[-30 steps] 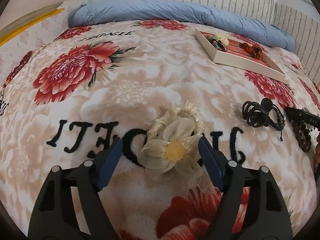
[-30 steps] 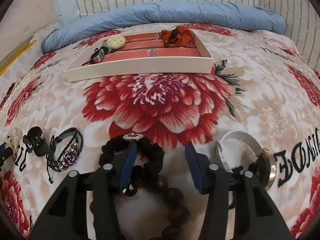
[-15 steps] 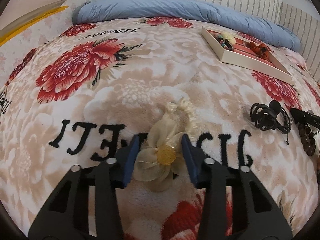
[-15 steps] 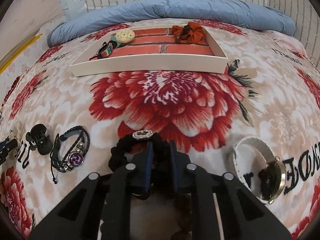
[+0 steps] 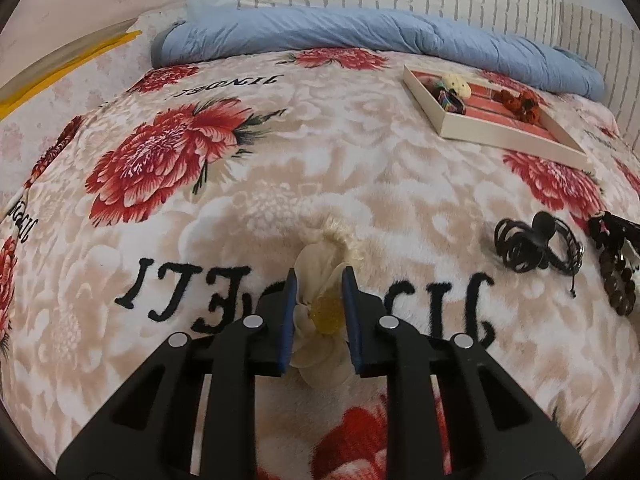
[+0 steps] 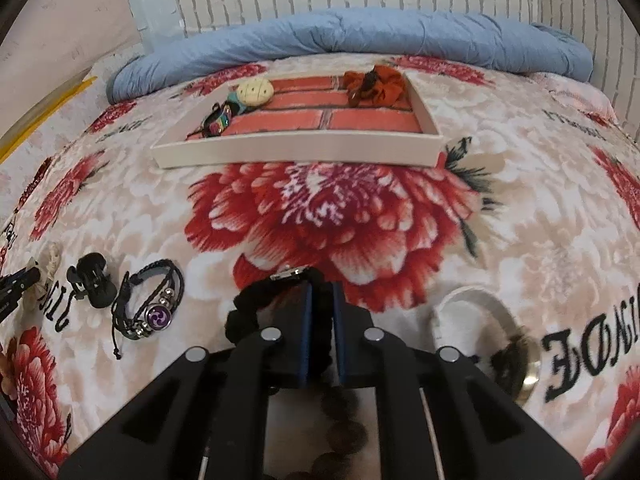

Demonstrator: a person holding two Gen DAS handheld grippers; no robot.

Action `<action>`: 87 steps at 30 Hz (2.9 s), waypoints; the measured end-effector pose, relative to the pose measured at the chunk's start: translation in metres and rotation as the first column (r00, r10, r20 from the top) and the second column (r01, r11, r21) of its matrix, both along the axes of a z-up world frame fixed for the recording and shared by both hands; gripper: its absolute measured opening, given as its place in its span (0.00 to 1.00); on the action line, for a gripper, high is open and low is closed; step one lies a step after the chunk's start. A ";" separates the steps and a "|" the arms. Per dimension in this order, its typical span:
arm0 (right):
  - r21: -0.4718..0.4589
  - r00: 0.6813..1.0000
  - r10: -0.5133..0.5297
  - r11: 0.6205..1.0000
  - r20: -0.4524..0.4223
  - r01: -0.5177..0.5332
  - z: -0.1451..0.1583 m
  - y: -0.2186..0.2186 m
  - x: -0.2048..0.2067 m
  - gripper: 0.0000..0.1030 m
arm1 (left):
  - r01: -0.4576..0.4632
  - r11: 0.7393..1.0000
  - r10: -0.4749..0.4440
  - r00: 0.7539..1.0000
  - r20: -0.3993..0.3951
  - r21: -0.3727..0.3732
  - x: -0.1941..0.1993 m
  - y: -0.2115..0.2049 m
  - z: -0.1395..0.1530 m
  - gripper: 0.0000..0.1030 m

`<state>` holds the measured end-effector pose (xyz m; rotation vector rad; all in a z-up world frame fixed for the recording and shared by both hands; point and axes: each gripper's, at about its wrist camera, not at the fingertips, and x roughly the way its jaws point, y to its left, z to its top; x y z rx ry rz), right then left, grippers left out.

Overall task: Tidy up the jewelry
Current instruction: 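Carry the flower scrunchie and black hair tie into the tray with both tools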

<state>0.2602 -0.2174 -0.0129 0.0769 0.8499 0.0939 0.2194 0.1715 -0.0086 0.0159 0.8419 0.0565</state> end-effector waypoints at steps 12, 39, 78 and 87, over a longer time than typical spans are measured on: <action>0.068 0.992 0.011 0.997 0.124 -0.019 0.042 -0.016 0.005 0.10 | 0.046 0.999 -0.044 0.990 0.132 -0.017 0.018 -0.036 0.055 0.19; 0.079 0.949 -0.052 0.996 0.310 0.028 0.090 -0.023 0.138 0.10 | 0.204 0.969 -0.147 0.929 0.339 -0.140 0.181 -0.207 0.116 0.20; -0.038 0.979 -0.171 0.984 0.106 0.176 -0.009 -0.045 0.222 0.10 | 0.186 0.978 -0.176 0.979 0.100 -0.098 0.283 -0.253 0.002 0.22; -0.041 0.981 -0.173 0.983 0.092 0.178 -0.014 -0.046 0.226 0.10 | 0.172 0.982 -0.167 0.984 0.069 -0.078 0.289 -0.253 -0.007 0.25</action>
